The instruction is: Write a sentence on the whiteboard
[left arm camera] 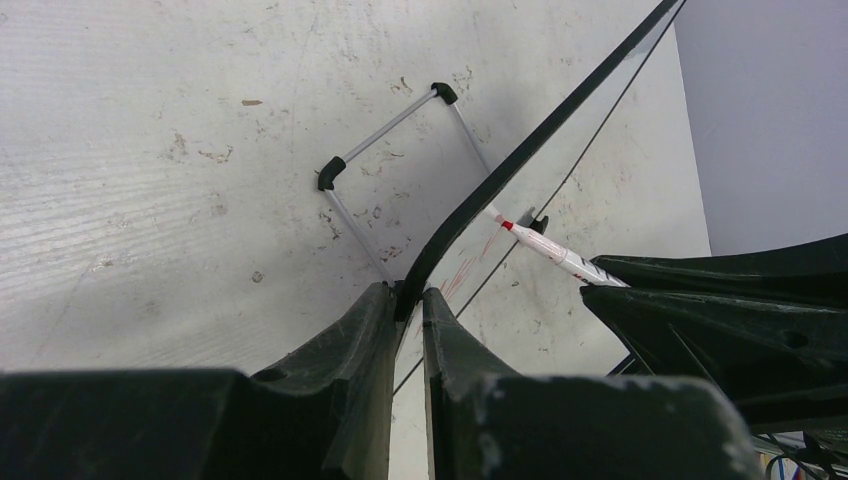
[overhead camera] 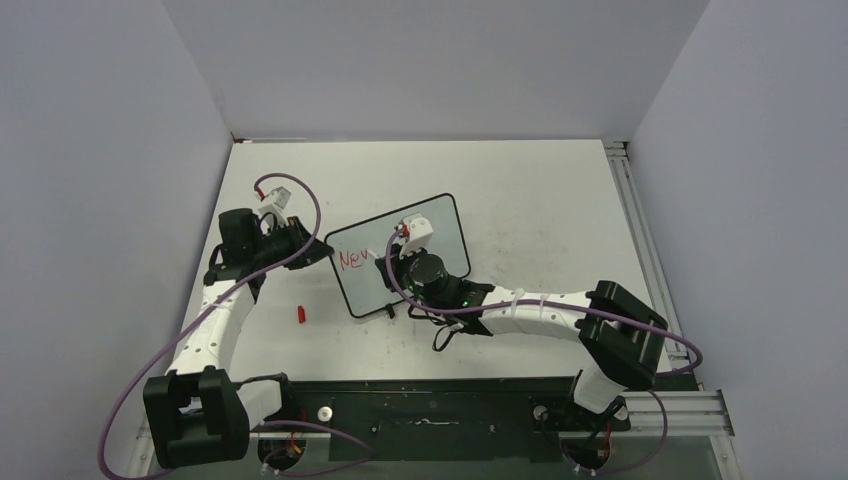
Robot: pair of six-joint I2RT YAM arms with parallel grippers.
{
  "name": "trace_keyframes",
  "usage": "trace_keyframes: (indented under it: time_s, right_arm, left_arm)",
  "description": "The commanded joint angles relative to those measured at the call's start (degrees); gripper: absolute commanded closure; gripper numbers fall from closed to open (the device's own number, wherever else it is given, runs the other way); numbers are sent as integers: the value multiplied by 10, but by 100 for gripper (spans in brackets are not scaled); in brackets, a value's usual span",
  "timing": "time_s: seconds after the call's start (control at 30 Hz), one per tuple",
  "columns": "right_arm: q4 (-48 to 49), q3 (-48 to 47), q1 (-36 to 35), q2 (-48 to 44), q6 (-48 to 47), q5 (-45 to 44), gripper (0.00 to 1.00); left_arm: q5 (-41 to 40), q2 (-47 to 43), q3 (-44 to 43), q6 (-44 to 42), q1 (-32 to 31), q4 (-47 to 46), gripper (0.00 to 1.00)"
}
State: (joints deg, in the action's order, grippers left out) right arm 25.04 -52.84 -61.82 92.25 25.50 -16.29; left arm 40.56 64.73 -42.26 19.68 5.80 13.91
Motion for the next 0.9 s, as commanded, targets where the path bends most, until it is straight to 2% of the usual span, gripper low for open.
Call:
trace_keyframes:
  time_s: [0.0, 0.87]
  right_arm:
    - [11, -23, 10, -19, -12, -18, 95]
    - [4, 48, 5, -35, 26, -24, 95]
  left_arm:
    - [10, -12, -15, -2, 2, -12, 90]
    - [11, -13, -15, -2, 3, -11, 90]
